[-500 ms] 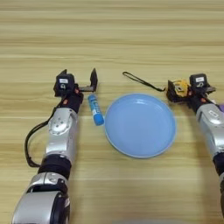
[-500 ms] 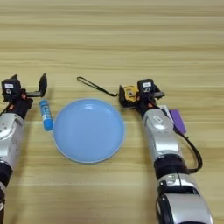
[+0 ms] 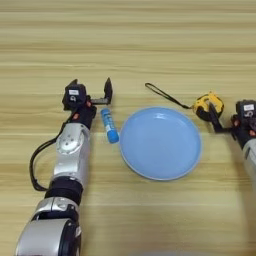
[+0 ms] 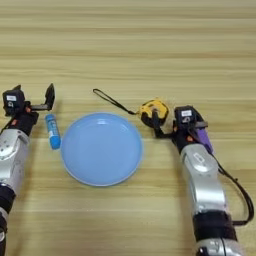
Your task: Move the objects on the table
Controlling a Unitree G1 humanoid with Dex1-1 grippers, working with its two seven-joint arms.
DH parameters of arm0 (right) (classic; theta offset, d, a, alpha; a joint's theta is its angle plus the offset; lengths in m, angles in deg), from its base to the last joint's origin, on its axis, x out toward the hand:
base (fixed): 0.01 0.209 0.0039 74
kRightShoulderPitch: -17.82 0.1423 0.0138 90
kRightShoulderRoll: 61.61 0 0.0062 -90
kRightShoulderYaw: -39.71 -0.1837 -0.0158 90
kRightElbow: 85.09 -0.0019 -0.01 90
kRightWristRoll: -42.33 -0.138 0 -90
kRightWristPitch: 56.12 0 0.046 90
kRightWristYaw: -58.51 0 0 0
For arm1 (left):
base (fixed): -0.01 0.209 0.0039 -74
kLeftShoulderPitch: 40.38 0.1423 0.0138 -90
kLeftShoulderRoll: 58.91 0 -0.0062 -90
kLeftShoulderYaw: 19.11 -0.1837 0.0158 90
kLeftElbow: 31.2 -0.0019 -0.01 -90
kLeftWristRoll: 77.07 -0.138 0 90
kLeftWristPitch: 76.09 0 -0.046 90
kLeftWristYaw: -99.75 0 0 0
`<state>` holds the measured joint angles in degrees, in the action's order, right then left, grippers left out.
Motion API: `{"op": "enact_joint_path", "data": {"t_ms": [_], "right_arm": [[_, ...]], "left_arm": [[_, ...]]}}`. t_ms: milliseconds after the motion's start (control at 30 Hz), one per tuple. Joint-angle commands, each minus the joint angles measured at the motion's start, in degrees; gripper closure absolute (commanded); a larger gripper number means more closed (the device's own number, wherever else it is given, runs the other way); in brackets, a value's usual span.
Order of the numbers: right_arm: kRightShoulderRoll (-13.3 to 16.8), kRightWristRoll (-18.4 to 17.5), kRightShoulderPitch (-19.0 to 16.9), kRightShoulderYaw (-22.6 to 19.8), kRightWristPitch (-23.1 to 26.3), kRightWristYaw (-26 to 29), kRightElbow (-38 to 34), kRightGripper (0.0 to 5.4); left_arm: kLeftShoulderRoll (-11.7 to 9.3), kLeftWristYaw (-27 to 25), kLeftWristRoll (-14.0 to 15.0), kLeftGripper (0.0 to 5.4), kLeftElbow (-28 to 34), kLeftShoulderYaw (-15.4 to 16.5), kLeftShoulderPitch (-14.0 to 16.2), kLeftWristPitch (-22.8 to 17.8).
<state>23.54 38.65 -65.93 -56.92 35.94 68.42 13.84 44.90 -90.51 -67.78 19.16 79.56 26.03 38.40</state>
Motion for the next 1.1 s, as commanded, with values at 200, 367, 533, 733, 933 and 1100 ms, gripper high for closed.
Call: {"op": "enact_joint_path", "data": {"t_ms": [200, 367, 533, 733, 933, 1100], "right_arm": [[0.6, -0.9, -4.0, 0.5, 4.3, 1.7, -6.1, 0.04], [0.8, -0.9, -6.7, 0.8, 5.2, 2.7, -9.8, 0.04], [1.4, -1.0, -7.3, -0.3, 5.5, 2.3, -8.7, 0.04], [2.4, -1.2, -7.0, -1.8, 5.0, 2.2, -7.3, 0.04], [3.1, -1.3, -6.3, -2.4, 4.3, 2.2, -3.9, 0.04], [3.1, -2.4, -5.6, -2.0, 5.2, 4.2, -1.5, 0.04]], "left_arm": [[0.0, 0.2, -0.4, 0.0, 0.5, -0.2, -0.5, 0.0], [0.0, 0.3, -0.5, 0.0, 0.5, -0.3, -0.5, 0.0], [0.0, 0.3, -0.5, 0.0, 0.5, -0.3, -0.5, 0.0], [-0.1, 0.2, -0.4, 0.0, 0.7, -0.2, -0.4, 0.0], [-0.1, 0.1, -0.4, 0.0, 1.0, -0.3, -0.3, -0.1], [0.0, 0.2, -0.5, 0.0, 1.3, -0.3, -0.1, -0.2]]}}
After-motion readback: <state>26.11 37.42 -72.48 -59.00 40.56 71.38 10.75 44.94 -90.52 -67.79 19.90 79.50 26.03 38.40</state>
